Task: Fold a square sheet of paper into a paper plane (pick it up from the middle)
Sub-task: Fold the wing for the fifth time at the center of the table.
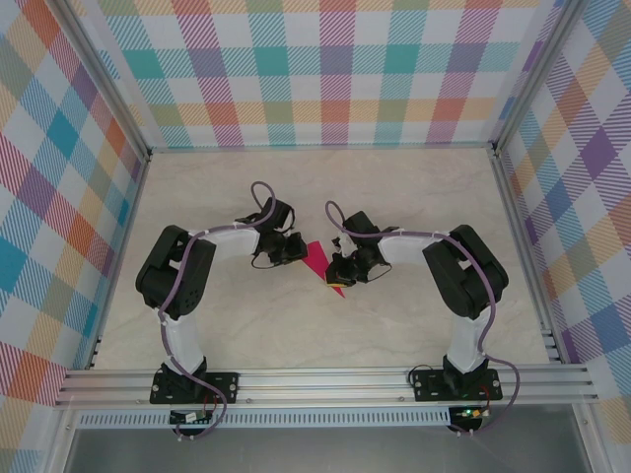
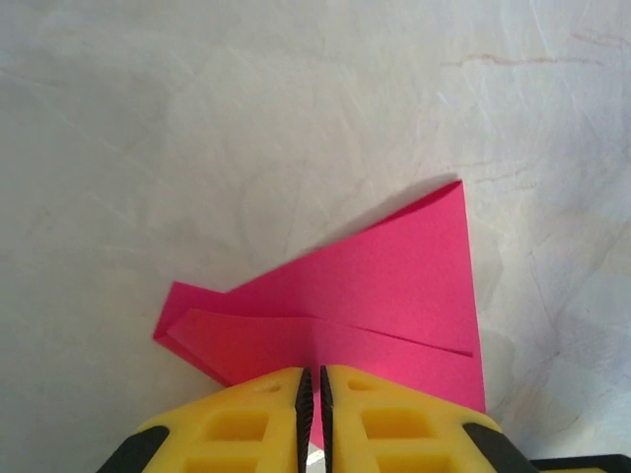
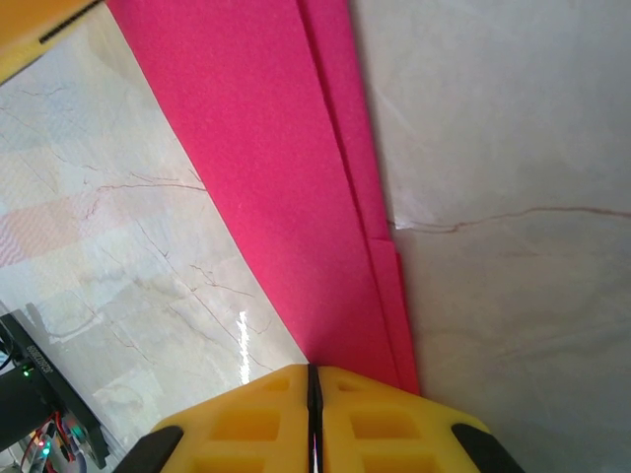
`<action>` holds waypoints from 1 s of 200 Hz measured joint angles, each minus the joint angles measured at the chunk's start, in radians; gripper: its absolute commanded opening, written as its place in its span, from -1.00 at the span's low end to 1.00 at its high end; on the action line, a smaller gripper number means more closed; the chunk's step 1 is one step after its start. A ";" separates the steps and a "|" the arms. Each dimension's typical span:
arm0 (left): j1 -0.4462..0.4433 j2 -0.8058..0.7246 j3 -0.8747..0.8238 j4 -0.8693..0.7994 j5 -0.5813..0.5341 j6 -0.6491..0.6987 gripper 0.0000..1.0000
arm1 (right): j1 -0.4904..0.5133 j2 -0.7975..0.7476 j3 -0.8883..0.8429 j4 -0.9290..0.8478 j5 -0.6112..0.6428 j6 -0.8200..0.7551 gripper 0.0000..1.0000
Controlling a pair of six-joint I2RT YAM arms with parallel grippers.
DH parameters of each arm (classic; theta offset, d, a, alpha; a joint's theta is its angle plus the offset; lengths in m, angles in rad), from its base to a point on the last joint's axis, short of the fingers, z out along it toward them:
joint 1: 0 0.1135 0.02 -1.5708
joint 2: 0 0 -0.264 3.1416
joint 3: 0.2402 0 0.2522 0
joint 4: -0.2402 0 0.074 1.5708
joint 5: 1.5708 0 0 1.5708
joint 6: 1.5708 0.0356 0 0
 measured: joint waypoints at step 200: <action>-0.026 -0.176 -0.087 0.109 0.047 -0.043 -0.73 | -0.003 0.000 0.001 0.002 -0.017 0.000 -0.80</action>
